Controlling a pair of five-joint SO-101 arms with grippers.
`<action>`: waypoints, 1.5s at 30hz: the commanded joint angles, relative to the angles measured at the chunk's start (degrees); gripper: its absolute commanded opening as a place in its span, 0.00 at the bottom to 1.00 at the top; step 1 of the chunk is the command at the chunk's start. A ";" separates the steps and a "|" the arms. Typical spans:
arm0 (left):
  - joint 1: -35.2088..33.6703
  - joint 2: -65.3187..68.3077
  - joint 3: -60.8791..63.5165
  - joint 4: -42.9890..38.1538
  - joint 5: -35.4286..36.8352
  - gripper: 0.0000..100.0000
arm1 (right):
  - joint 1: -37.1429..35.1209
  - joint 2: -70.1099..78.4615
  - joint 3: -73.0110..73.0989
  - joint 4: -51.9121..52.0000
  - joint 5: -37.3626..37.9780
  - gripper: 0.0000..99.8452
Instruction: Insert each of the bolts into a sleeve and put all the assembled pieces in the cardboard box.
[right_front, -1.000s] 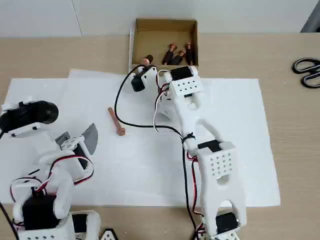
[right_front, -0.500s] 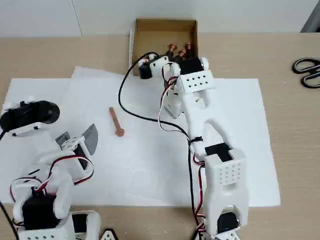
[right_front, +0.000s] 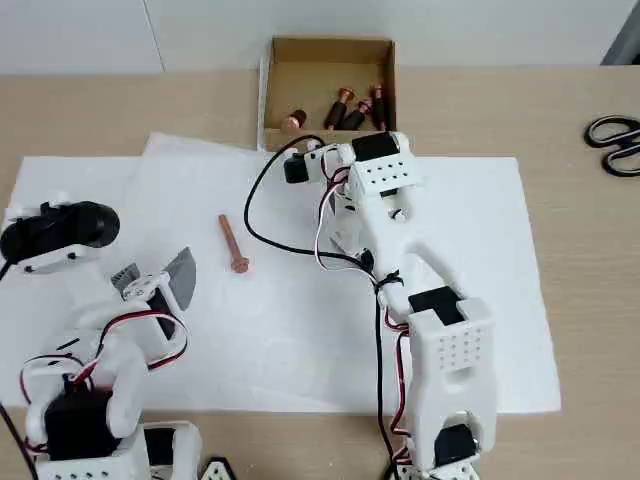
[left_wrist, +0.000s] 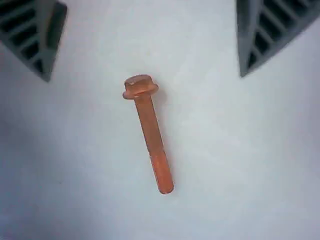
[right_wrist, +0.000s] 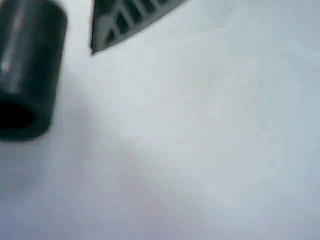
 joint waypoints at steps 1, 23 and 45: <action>0.09 0.18 -0.13 -1.23 -0.44 0.23 | -0.66 -4.18 -0.35 -1.10 -0.44 0.30; 0.09 0.18 -0.04 -1.23 -0.44 0.23 | -1.36 3.47 -0.35 -5.05 -0.79 0.21; 0.09 0.18 -0.13 -1.23 -0.44 0.23 | -0.84 3.12 -1.05 -3.74 -0.53 0.00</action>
